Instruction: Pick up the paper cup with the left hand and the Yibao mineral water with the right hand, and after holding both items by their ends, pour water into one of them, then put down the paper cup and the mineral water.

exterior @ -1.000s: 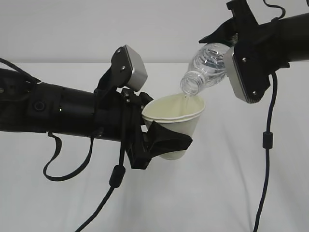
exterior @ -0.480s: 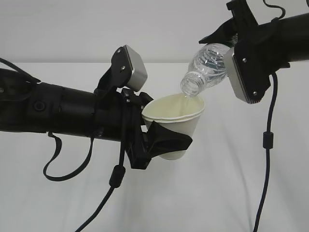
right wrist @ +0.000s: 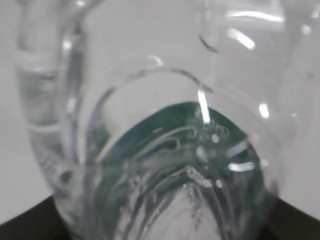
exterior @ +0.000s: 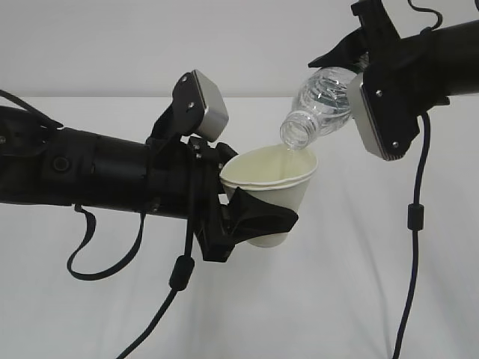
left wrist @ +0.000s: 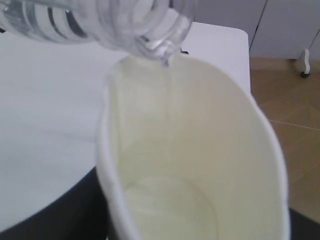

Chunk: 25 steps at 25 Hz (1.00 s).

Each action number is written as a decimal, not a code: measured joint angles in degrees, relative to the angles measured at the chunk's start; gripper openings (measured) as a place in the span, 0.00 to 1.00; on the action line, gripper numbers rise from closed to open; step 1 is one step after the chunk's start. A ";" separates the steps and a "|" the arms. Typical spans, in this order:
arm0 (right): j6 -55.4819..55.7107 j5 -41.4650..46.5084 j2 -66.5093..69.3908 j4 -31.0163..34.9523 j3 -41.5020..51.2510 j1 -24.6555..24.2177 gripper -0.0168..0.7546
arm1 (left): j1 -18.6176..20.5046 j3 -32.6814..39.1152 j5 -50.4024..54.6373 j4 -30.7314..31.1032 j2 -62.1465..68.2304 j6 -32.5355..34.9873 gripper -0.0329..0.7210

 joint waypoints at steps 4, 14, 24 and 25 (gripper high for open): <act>0.00 0.00 0.00 0.00 0.00 0.00 0.62 | 0.00 0.00 0.00 0.00 0.00 0.00 0.60; 0.00 0.00 0.00 0.00 0.00 0.00 0.62 | 0.00 0.00 0.00 0.00 0.00 0.00 0.60; 0.00 0.00 0.00 -0.35 0.00 0.00 0.62 | 0.00 0.00 0.00 0.00 0.00 0.00 0.60; 0.00 0.00 0.00 -0.45 0.00 0.00 0.62 | 0.00 0.00 0.00 0.00 0.00 0.00 0.60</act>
